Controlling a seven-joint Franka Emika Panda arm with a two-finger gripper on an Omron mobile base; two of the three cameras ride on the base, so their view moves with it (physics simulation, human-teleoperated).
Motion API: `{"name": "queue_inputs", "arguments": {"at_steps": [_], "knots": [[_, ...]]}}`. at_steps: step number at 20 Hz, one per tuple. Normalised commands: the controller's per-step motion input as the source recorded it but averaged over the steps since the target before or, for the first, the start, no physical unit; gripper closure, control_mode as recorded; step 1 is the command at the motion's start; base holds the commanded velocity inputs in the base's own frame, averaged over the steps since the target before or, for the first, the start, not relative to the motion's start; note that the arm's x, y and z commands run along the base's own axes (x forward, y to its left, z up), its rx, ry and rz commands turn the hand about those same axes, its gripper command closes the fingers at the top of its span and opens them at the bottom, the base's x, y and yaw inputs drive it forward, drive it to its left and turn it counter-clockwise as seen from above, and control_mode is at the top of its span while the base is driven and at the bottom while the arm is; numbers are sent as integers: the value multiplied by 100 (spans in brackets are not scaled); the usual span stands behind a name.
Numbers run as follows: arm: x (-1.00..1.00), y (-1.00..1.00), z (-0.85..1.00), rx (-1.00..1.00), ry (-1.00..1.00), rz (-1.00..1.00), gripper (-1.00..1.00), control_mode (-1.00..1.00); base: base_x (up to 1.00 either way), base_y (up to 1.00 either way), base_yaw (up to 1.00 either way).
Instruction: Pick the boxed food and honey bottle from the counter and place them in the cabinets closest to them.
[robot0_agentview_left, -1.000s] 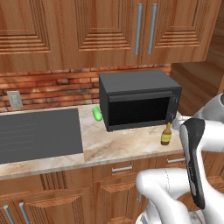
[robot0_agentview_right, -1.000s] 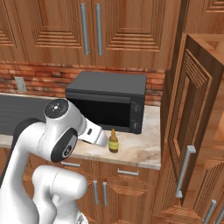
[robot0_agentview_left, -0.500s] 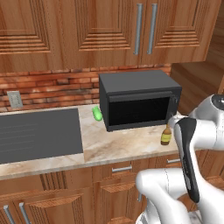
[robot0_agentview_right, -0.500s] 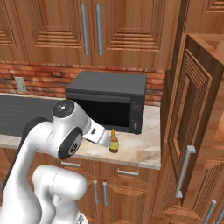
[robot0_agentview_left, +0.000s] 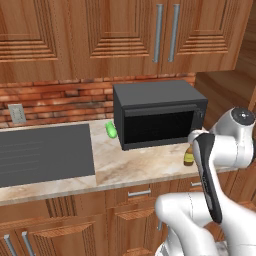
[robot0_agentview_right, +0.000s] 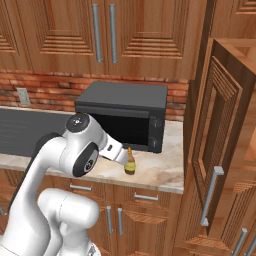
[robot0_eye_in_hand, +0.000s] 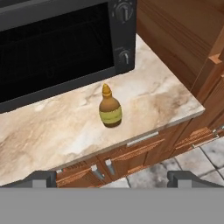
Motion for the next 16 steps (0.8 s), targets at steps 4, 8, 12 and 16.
{"name": "queue_inputs", "arguments": {"at_steps": [4,8,12,16], "knots": [[26,-10,-20,0,0,0,-100,-100,0,0,0],[21,-10,-19,0,0,0,-100,-100,0,0,0],[26,-10,-20,0,0,0,-100,-100,0,0,0],[30,-8,-21,0,1,0,-100,-100,0,0,0]]}}
